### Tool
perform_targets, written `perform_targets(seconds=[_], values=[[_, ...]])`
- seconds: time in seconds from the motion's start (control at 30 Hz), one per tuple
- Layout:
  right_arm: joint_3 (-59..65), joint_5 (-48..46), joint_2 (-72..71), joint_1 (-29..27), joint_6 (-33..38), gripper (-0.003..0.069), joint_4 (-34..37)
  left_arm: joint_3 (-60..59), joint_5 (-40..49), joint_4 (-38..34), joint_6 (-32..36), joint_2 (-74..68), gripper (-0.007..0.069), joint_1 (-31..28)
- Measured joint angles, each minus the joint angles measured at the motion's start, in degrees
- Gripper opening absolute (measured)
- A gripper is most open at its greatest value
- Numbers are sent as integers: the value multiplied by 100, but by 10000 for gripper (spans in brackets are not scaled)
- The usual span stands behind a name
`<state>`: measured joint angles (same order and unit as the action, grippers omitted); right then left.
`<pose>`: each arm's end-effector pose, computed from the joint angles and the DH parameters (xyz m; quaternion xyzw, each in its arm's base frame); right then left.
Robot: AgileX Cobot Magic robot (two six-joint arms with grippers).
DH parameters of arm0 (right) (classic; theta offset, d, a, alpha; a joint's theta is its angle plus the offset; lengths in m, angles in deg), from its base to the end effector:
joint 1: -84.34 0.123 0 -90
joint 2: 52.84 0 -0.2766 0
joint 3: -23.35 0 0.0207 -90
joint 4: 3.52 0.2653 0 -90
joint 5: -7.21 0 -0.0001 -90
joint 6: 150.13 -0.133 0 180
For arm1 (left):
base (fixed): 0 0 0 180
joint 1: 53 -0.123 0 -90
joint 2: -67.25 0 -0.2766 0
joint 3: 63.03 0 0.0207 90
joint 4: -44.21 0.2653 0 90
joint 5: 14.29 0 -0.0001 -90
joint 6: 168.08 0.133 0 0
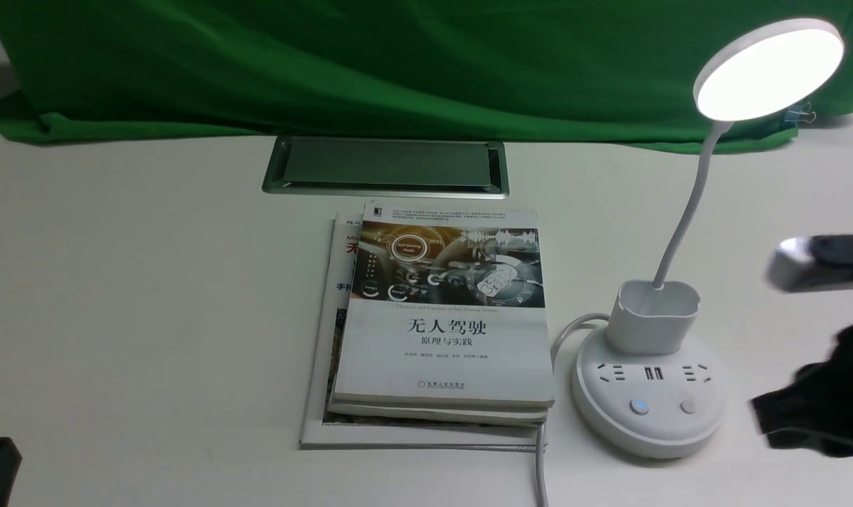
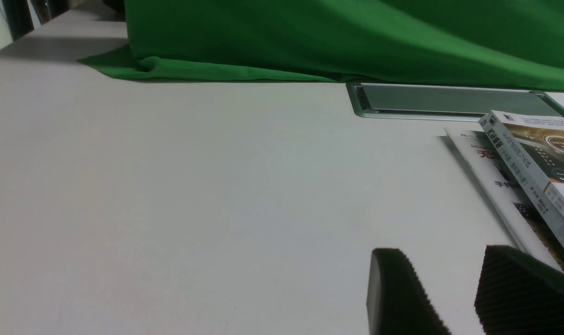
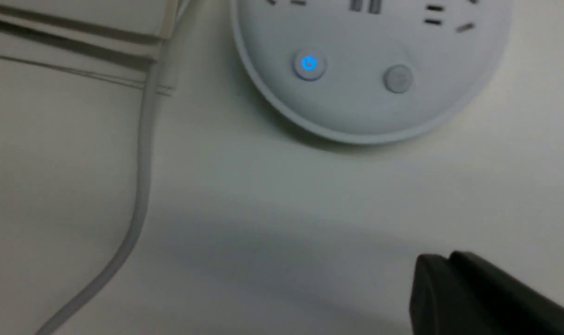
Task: Turn off the desk lamp on the white desktop by hand.
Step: 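Press the power button on the lamp base to turn the lamp off with the right gripper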
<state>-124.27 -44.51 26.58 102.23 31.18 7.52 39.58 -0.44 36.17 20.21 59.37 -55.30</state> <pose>0.2238 0.0932 0.1898 -0.1168 0.9793 0.1030 0.1292 0.1201 0.0004 0.1826 -0.0012 0.7603 0.0030 0.6495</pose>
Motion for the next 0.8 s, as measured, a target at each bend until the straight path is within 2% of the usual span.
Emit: perform_targets(seconds=[0.2, 0.8], values=[[-164, 249, 965, 249, 0, 32, -101, 0, 0, 0, 0, 0, 242, 0], [-976, 490, 1937, 97, 15, 32, -189, 0, 0, 0, 0, 0, 242, 0]])
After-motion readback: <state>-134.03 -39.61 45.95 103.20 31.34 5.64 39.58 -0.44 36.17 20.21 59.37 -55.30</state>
